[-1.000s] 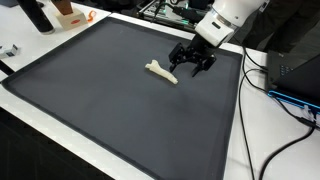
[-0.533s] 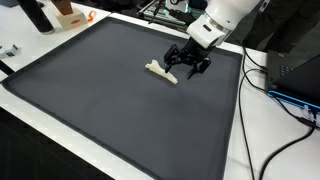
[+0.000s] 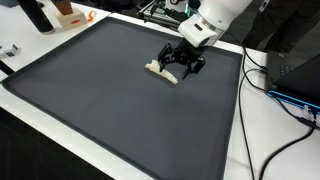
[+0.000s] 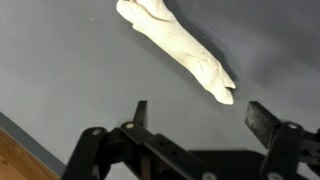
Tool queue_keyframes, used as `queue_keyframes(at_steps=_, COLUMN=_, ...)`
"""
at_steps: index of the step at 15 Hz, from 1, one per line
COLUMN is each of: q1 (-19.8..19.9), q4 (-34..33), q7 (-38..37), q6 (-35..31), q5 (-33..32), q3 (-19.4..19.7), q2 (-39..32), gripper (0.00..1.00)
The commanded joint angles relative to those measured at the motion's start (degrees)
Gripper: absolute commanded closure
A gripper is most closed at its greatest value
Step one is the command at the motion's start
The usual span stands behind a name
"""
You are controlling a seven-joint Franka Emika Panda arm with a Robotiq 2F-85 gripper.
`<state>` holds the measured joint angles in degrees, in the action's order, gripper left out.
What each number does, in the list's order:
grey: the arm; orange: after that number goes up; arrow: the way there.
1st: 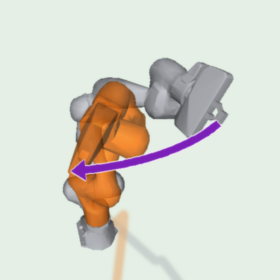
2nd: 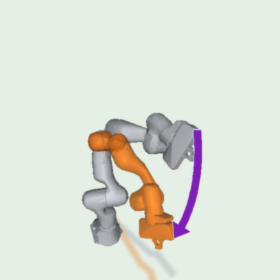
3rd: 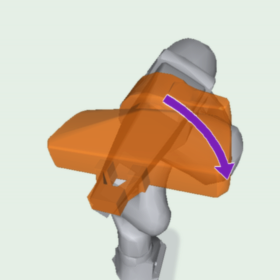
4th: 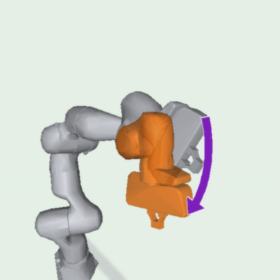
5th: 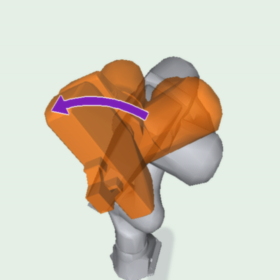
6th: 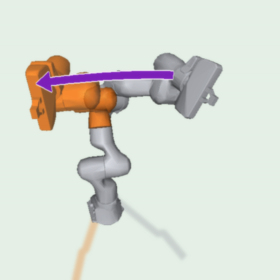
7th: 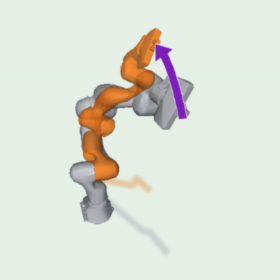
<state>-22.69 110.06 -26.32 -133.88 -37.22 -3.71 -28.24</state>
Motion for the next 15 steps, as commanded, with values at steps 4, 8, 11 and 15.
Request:
queue_keyframes(at_steps=4, q1=3.8, q4=1.7, q7=6.2, q6=0.6, q5=9.6, q3=-1.5, q2=2.1, gripper=0.00)
queue_keyframes(at_steps=8, q1=7.4, q4=2.3, q7=15.8, q6=0.4, q5=18.9, q3=-2.9, q2=3.6, gripper=0.00)
queue_keyframes(at_steps=11, q1=11.4, q4=2.7, q7=25.3, q6=1.1, q5=27.3, q3=-5.2, q2=5.2, gripper=0.00)
queue_keyframes(at_steps=15, q1=16.3, q4=2.9, q7=39.4, q6=3.9, q5=37.1, q3=-7.9, q2=8.0, gripper=0.00)
